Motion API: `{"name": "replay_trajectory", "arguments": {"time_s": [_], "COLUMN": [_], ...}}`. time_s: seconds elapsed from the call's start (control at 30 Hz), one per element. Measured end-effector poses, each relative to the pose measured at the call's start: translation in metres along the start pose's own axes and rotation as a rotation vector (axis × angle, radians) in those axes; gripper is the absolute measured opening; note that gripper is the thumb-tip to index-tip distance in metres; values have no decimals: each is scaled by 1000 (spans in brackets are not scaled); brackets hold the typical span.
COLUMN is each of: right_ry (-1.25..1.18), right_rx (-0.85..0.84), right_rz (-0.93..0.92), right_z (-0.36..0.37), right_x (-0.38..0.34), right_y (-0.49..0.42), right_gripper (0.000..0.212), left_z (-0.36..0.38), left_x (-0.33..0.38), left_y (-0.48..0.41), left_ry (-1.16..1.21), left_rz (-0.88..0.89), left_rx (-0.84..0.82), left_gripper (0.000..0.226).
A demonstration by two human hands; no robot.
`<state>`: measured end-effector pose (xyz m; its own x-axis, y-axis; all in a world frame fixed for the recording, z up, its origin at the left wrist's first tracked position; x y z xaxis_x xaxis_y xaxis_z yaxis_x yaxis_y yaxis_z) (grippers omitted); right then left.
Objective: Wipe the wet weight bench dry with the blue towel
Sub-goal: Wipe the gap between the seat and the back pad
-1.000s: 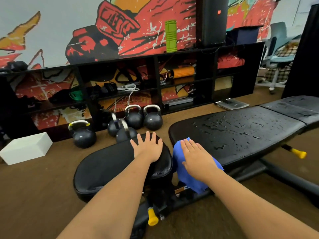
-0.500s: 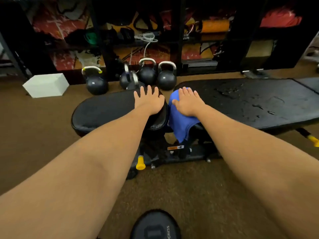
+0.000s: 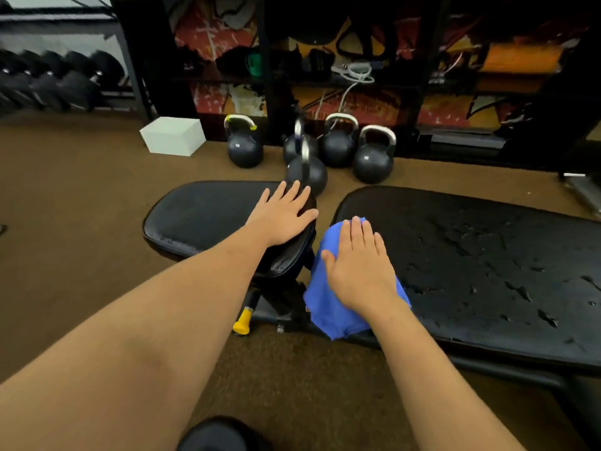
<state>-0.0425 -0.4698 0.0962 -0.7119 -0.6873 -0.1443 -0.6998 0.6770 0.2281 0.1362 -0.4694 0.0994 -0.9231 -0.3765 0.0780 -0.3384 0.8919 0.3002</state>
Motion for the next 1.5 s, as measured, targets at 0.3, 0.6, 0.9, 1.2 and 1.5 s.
{"name": "replay_trajectory", "arguments": {"time_s": [0.3,0.6,0.9,1.2,1.5], "right_ry": [-71,-100,-208,-228,-42], "right_rx": [-69,-39,-19,-112,71], "right_rz": [37,127,225,0,92], "right_z": [-29,7,-37,2,-34], "right_x": [36,17,70,29,57], "right_y": [-119,49,-110,36,-73], "right_gripper": [71,71,75,67,79], "left_z": [3,0,1,2,3], "left_x": [-3,1,-3,-2,-4], "left_y": [-5,-2,-7,-4,-5], "left_ry": [-31,-11,-12,-4,-12], "left_rz": [5,23,21,23,16], "left_rx": [31,30,46,45,49], "left_gripper": [69,69,70,70,69]}}
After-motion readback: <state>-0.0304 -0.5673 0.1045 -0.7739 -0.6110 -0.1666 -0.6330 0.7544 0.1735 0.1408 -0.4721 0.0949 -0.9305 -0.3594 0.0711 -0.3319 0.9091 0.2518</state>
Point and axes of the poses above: each hand's wrist, its own y-axis away from the middle knuckle, its own z-axis out of the palm, x = y × z, the point moved 9 cm from there along -y, towards the middle knuckle, and after that the axes turned 15 degrees about -x, right-handed, at the moved point
